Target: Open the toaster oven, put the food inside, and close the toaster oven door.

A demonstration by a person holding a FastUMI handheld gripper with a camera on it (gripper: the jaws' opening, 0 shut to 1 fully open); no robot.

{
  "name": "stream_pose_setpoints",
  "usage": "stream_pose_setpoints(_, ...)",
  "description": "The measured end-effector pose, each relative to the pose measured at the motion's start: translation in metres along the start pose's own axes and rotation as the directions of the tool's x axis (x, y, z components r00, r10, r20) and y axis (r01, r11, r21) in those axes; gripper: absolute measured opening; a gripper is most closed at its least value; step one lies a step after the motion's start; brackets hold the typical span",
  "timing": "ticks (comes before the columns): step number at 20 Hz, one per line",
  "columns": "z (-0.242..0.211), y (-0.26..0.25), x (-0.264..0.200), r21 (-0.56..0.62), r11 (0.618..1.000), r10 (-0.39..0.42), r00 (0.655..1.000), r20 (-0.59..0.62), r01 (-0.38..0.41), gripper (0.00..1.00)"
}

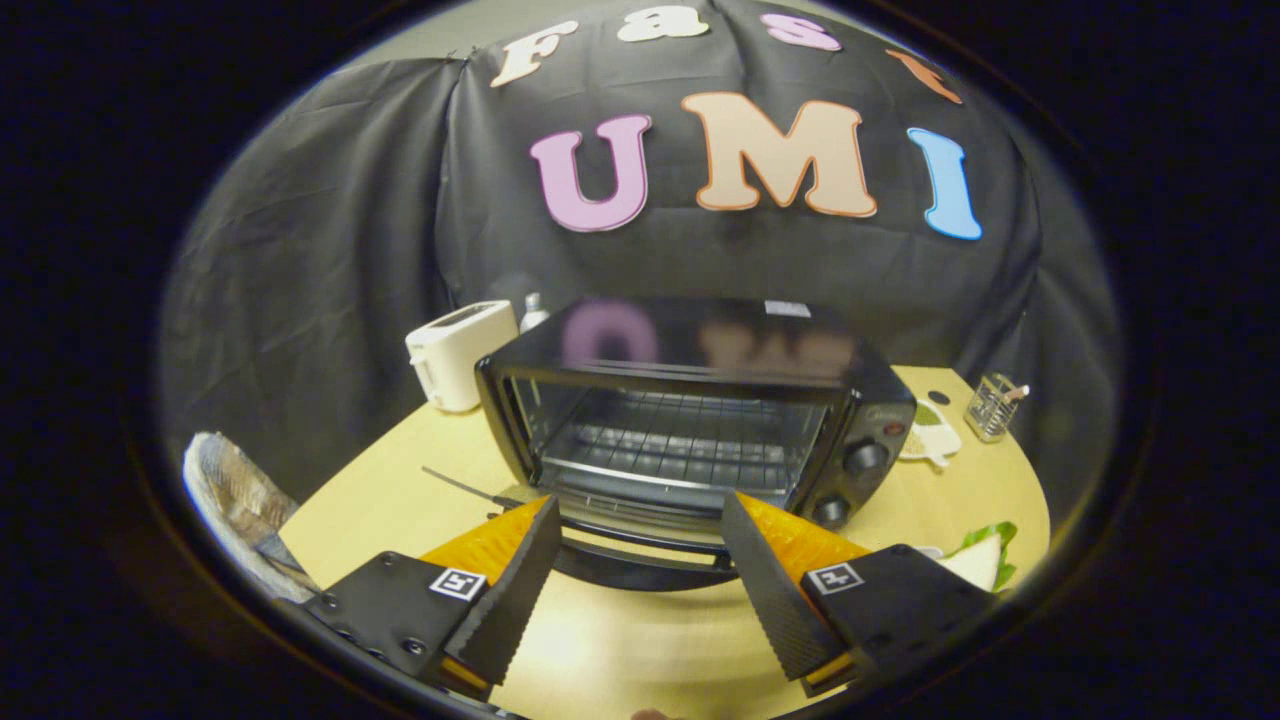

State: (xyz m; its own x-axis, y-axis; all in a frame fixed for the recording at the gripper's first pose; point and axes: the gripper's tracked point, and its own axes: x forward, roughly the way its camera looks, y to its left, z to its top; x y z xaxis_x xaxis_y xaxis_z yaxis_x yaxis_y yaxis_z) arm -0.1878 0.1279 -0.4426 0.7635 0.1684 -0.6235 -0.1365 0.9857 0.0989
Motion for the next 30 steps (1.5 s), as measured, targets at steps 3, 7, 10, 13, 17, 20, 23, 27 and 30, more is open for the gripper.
stream_pose_setpoints(3,-0.032,0.005,-0.004,-0.001,1.0,0.022,0.997,-0.069,-0.022,1.0)
stream_pose_setpoints(7,-0.07,0.01,-0.004,-0.033,0.999,0.036,0.988,-0.148,-0.041,1.0)
stream_pose_setpoints(10,-0.093,0.011,0.001,-0.052,0.997,0.038,0.98,-0.194,-0.049,1.0)
stream_pose_setpoints(13,-0.113,0.009,0.008,-0.036,0.998,0.036,0.967,-0.251,-0.046,1.0)
stream_pose_setpoints(17,-0.113,0.009,0.011,-0.029,0.998,0.048,0.969,-0.242,-0.057,1.0)
stream_pose_setpoints(20,-0.108,0.01,0.008,0.003,0.997,0.078,0.969,-0.235,-0.079,1.0)
stream_pose_setpoints(23,-0.089,0.0,0.002,0.041,0.996,0.08,0.977,-0.2,-0.073,1.0)
stream_pose_setpoints(27,-0.039,-0.043,-0.018,0.051,0.999,0.016,0.997,-0.082,-0.012,1.0)
stream_pose_setpoints(30,0.002,-0.09,-0.036,0.08,0.995,-0.064,0.998,0.007,0.063,1.0)
